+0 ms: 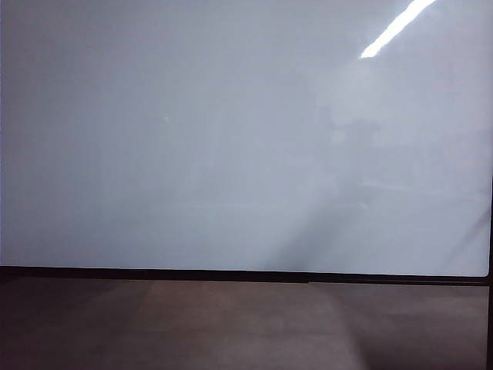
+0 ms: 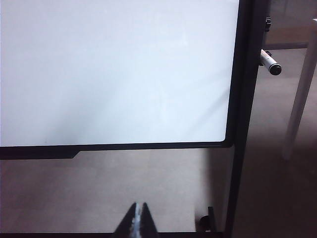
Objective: Reach to the right to find the marker pen, pick it up, and write the number 17 on the whiteboard.
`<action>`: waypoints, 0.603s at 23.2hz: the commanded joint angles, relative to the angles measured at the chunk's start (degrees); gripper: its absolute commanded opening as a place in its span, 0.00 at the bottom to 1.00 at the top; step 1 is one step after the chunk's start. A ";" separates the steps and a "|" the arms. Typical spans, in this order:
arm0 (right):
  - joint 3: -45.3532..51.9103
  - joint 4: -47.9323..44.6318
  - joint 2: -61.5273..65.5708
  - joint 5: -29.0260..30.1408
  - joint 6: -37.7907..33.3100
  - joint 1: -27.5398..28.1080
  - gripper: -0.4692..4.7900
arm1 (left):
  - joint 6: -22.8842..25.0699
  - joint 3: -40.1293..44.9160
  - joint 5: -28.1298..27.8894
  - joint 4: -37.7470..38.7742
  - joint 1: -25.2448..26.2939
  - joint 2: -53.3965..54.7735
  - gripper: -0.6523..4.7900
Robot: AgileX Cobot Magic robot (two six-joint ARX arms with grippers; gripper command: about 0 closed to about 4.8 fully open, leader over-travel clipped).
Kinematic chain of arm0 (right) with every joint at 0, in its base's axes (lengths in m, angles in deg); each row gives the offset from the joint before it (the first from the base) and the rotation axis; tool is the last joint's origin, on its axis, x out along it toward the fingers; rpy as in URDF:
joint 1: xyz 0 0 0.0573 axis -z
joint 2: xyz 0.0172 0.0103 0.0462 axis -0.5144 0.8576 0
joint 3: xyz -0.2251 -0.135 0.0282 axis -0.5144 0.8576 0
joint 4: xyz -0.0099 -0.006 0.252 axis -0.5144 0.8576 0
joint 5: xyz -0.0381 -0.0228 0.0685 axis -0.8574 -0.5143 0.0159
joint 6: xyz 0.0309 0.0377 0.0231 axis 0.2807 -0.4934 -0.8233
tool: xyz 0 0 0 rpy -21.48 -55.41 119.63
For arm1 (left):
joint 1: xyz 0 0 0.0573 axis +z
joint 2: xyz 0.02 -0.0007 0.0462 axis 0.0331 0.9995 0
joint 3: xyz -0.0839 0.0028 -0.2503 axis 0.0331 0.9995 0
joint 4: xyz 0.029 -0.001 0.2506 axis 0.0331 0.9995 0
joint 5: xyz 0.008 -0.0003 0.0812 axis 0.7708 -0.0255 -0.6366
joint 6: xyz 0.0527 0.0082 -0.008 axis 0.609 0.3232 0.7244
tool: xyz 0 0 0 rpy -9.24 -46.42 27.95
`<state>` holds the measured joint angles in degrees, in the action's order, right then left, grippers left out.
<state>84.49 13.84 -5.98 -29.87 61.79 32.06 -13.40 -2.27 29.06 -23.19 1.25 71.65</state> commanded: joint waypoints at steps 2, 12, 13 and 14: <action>-0.09 -1.11 -0.04 0.15 -0.22 -0.02 0.08 | -0.17 -0.04 0.22 -0.74 0.02 0.04 0.11; -0.09 -2.54 -0.04 0.15 -0.87 -0.02 0.08 | -0.17 -0.04 -1.90 -0.74 -18.03 0.04 0.11; -0.09 -2.64 -0.04 0.15 -0.87 -0.02 0.08 | -0.15 -0.04 -1.90 -0.74 -20.39 0.04 0.11; -0.09 -2.99 -0.04 0.13 -0.87 -0.04 0.08 | -0.17 -0.04 -1.88 -0.74 -25.68 0.04 0.11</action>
<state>84.49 12.26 -5.98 -29.87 61.15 32.06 -13.40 -2.27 26.98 -23.19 -22.07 71.62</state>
